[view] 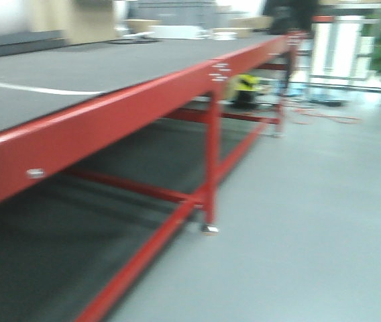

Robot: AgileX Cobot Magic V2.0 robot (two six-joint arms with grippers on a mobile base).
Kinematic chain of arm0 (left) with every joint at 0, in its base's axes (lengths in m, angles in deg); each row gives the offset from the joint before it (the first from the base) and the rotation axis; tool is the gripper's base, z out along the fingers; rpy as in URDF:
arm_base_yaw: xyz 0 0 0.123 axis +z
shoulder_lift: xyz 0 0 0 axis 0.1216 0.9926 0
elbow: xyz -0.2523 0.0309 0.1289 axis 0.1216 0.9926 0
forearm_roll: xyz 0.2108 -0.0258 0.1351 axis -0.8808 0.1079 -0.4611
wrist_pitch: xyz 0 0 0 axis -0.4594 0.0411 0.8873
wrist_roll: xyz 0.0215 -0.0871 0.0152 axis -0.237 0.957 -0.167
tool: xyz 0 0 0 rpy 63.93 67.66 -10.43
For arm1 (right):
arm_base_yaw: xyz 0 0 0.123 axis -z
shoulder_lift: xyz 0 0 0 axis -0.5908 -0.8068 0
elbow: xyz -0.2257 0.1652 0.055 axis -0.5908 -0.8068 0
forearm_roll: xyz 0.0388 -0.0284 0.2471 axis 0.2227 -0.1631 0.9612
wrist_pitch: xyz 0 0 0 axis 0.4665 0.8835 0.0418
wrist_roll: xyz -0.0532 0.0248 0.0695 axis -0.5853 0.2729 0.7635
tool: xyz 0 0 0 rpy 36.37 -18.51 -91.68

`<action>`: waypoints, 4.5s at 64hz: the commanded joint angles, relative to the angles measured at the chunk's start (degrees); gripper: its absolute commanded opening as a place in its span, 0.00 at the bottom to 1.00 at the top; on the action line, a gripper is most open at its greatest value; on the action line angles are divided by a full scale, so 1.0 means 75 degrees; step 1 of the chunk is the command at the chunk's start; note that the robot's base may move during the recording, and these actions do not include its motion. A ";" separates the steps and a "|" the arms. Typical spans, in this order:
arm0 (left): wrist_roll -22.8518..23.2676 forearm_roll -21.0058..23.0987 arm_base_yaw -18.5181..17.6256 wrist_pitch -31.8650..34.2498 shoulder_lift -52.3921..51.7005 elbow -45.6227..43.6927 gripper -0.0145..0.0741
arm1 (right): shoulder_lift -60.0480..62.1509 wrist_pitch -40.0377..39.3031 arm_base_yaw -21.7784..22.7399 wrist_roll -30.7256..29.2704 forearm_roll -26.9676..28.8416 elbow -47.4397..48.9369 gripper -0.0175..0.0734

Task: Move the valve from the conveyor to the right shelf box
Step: 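Drive the base to the steel shelf of blue bins, holding valves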

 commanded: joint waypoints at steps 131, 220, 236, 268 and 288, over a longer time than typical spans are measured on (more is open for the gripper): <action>0.0052 0.0040 -0.0035 0.0318 -0.0082 -0.0089 0.04 | 0.0130 -0.0497 -0.0011 -0.0050 -0.0002 0.0146 0.02; 0.0052 0.0040 -0.0035 0.0318 -0.0082 -0.0089 0.04 | 0.0130 -0.0623 -0.0011 -0.0050 -0.0002 0.0146 0.02; 0.0052 0.0040 -0.0035 0.0318 -0.0082 -0.0089 0.04 | 0.0130 -0.0623 -0.0011 -0.0050 -0.0002 0.0146 0.02; 0.0052 0.0040 -0.0035 0.0318 -0.0082 -0.0089 0.04 | 0.0130 -0.0623 -0.0011 -0.0050 -0.0002 0.0146 0.02; 0.0052 0.0040 -0.0035 0.0318 -0.0082 -0.0089 0.04 | 0.0130 -0.0623 -0.0011 -0.0050 -0.0002 0.0146 0.02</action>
